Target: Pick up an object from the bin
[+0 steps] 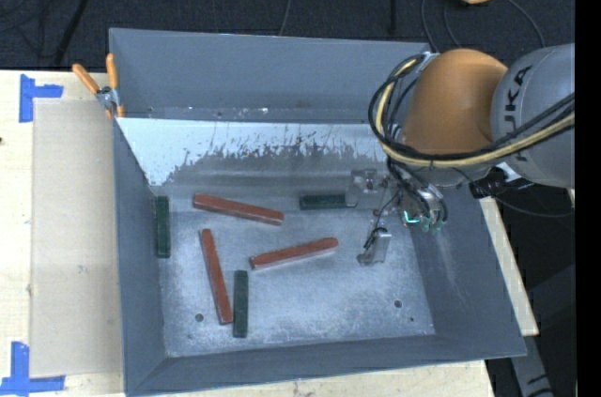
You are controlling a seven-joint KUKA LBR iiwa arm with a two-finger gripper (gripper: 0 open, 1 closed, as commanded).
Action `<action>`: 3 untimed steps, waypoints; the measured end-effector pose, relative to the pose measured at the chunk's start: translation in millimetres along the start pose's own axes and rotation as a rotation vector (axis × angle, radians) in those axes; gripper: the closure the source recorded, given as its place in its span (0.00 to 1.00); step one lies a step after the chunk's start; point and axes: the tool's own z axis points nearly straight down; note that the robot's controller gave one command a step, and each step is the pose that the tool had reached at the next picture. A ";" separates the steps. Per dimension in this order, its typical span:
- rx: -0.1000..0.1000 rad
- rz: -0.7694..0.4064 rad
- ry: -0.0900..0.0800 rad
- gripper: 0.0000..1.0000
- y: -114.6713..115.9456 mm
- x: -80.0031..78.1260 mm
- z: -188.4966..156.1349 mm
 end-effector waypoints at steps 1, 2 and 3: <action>0.001 0.000 -0.007 0.00 -0.1 -1.7 -4.0; 0.001 0.037 -0.013 0.00 15.5 -19.4 14.2; 0.000 0.087 -0.007 0.00 51.2 -19.4 31.6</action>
Offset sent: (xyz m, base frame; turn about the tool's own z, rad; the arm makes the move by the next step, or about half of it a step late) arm 0.0370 0.0373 -0.0396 0.0807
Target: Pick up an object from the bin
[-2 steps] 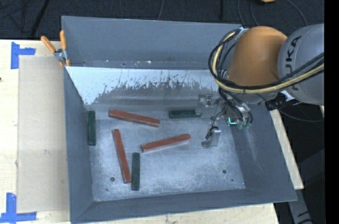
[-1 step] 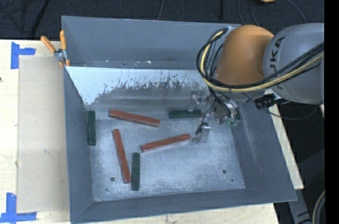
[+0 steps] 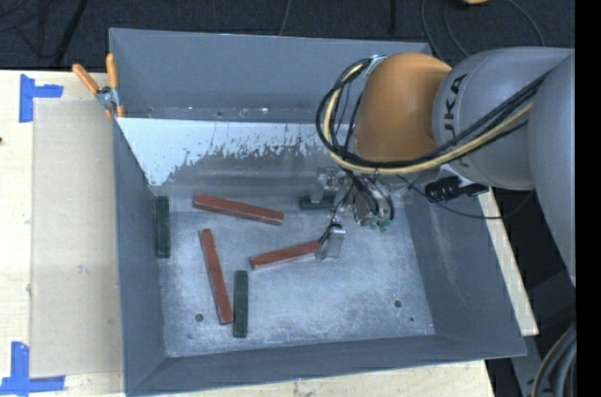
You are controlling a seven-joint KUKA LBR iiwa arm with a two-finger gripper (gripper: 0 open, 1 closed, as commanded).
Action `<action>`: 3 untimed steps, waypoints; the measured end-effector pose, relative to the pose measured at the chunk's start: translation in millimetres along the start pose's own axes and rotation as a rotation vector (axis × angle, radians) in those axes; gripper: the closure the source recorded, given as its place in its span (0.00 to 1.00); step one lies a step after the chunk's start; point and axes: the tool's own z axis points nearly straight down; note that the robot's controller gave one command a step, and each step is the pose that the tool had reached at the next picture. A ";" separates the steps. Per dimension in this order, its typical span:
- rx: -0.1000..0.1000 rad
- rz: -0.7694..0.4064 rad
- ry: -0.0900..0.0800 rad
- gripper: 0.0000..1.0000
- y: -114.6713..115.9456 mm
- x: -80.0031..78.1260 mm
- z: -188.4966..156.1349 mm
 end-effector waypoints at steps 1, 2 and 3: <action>-0.001 0.025 -0.005 0.00 14.5 -12.9 37.5; -0.002 0.051 -0.008 0.00 15.9 -7.0 56.6; -0.002 0.352 -0.010 1.00 23.1 -17.2 51.1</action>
Offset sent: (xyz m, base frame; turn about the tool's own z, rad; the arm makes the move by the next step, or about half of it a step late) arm 0.0023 0.0158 -0.0567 0.0573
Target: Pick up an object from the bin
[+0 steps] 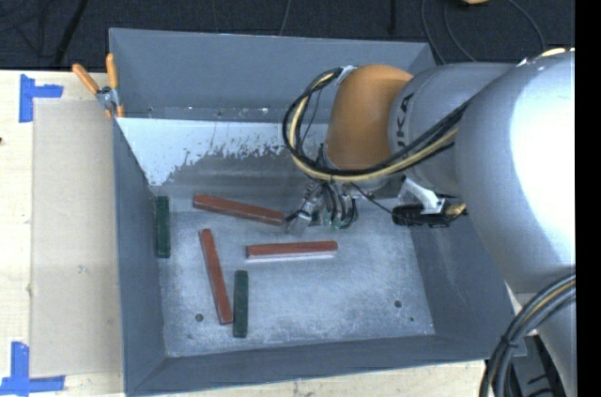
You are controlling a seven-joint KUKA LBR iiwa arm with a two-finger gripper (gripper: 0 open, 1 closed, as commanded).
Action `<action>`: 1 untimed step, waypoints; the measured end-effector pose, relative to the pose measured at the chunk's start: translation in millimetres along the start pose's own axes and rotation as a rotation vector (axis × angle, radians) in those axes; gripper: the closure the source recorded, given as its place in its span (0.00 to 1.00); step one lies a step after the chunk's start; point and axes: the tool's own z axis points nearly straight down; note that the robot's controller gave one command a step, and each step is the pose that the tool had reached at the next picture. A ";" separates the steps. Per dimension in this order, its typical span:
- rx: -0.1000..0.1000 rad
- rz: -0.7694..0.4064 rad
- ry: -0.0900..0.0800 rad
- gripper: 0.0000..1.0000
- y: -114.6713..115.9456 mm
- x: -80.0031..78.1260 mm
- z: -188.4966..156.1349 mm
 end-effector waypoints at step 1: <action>0.000 -0.001 0.001 1.00 0.1 0.2 0.3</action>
Offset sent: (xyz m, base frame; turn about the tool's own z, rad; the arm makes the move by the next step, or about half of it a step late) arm -0.0096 -0.0073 0.0605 0.0327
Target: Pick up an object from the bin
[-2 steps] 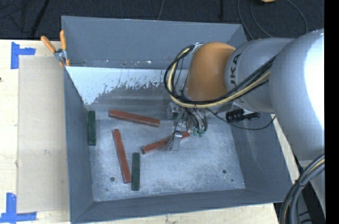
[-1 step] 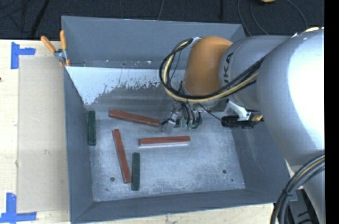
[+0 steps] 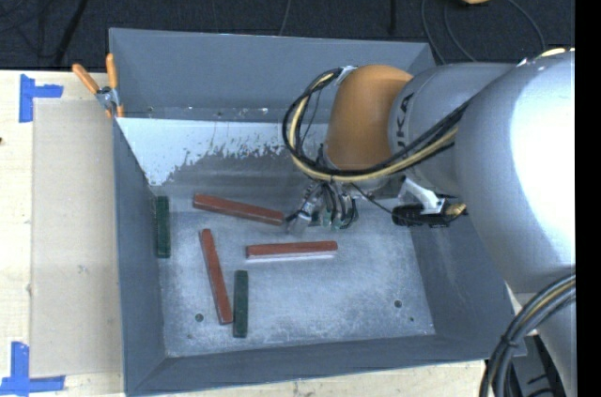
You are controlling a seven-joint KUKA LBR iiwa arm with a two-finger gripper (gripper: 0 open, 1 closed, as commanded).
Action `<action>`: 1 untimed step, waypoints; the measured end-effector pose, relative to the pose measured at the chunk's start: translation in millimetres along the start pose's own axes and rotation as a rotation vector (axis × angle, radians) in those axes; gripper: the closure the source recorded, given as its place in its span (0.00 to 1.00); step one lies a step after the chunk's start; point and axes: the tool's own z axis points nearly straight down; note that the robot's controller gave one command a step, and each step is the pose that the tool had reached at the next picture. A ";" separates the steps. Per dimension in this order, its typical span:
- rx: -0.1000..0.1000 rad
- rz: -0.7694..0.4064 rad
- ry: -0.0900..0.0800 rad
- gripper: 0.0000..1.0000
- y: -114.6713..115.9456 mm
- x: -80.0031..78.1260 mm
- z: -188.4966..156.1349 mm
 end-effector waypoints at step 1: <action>0.006 0.022 0.012 1.00 -8.2 5.6 -40.6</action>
Offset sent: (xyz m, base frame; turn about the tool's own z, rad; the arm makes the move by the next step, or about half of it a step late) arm -0.0246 -0.0162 0.1209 0.0704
